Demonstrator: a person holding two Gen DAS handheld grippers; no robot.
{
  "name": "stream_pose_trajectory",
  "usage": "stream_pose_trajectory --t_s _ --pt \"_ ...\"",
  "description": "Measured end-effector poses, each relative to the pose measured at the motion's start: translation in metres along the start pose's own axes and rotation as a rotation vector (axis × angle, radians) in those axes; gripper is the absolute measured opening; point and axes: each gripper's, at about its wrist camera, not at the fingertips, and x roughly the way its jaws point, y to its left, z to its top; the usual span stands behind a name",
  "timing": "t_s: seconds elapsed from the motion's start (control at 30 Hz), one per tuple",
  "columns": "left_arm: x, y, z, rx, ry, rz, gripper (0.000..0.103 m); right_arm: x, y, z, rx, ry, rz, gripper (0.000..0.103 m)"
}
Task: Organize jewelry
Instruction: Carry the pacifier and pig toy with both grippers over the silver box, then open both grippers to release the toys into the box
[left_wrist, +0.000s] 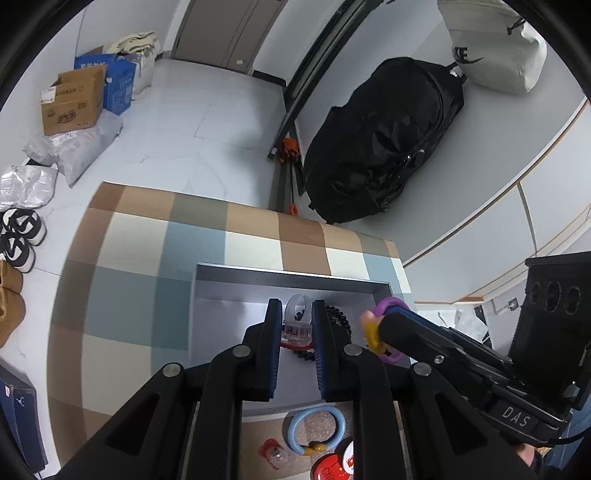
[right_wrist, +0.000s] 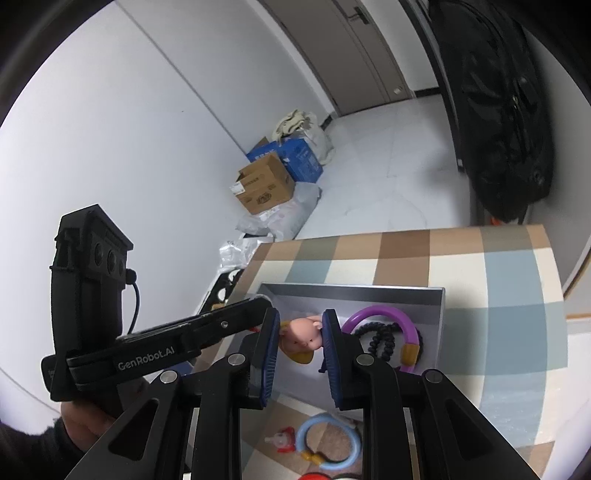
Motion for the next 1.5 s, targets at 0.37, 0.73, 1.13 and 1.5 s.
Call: stream_pose_trajectory --t_s 0.37,0.73,1.13,1.5 --pt "0.025 0.003 -0.001 -0.011 0.084 0.015 0.011 0.008 -0.023 0.001 0.083 0.026 0.003 0.022" --pt "0.023 0.006 0.005 -0.045 0.072 -0.026 0.053 -0.004 -0.019 0.007 0.081 -0.031 0.045 0.025" --pt "0.011 0.01 0.002 -0.079 0.053 -0.02 0.06 -0.028 -0.023 0.005 0.093 -0.097 0.024 0.039" --pt "-0.014 0.01 -0.017 0.009 0.001 0.045 0.06 -0.054 -0.03 -0.004 0.099 -0.154 -0.018 0.043"
